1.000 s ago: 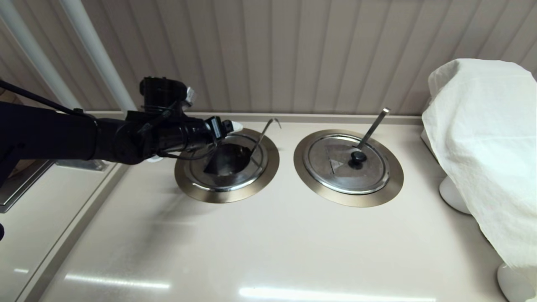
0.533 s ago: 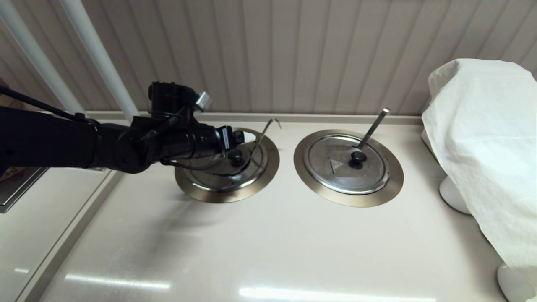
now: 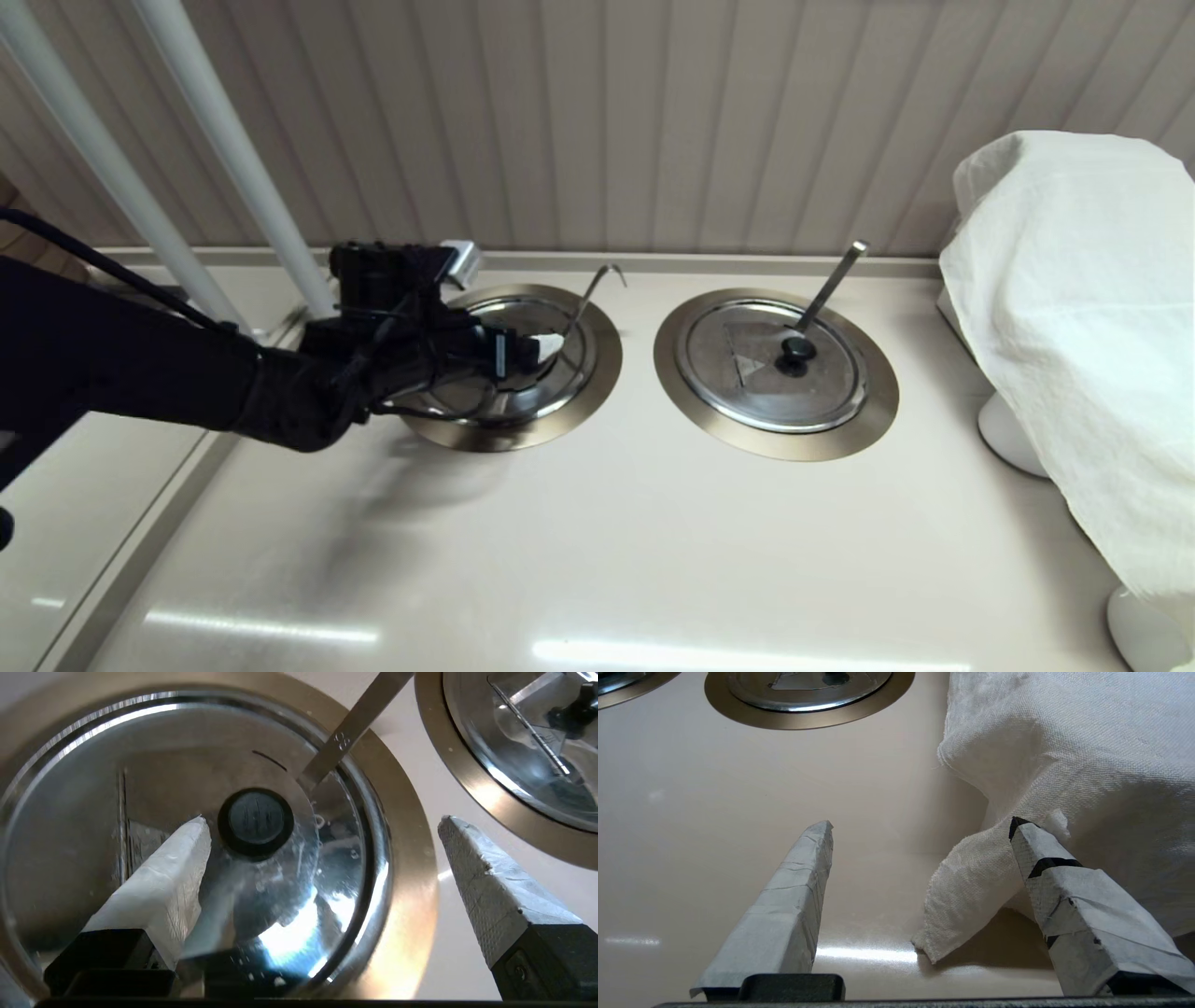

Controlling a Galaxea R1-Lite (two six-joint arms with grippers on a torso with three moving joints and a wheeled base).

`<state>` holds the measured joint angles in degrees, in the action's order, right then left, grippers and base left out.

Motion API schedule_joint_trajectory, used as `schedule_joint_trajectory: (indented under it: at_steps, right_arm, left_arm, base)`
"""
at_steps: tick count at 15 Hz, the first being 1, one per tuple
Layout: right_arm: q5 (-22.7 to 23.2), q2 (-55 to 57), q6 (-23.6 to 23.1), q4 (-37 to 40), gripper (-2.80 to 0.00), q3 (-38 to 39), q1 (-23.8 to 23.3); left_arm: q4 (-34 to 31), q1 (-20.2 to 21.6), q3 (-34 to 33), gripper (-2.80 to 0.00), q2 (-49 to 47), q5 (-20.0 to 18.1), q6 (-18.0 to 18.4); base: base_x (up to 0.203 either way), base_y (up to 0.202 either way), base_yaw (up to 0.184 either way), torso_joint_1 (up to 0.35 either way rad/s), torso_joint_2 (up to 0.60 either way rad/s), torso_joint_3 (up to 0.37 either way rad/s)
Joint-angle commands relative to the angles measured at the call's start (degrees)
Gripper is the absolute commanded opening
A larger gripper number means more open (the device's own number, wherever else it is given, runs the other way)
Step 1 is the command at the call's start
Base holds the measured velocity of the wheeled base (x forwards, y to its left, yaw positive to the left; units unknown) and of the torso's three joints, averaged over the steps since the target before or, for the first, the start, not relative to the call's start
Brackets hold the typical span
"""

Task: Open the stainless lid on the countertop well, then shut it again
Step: Close the lid, then put the spoon in the groove

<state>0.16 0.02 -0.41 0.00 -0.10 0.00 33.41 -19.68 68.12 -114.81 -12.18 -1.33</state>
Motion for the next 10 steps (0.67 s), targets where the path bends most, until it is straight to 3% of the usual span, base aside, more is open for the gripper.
schedule_joint_trajectory:
  at_steps: [1, 10]
  right_arm:
    - [0.0, 0.0, 0.0, 0.0, 0.0, 0.0, 0.0]
    - [0.0, 0.0, 0.0, 0.0, 0.0, 0.0, 0.0]
  left_arm:
    - [14.3, 0.7, -3.6, 0.0, -5.9, 0.1, 4.8]
    - [17.0, 1.2, -1.4, 0.0, -8.0, -3.9, 6.3]
  base:
    - [0.0, 0.0, 0.0, 0.0, 0.0, 0.0]
    - [0.0, 0.0, 0.0, 0.0, 0.0, 0.0]
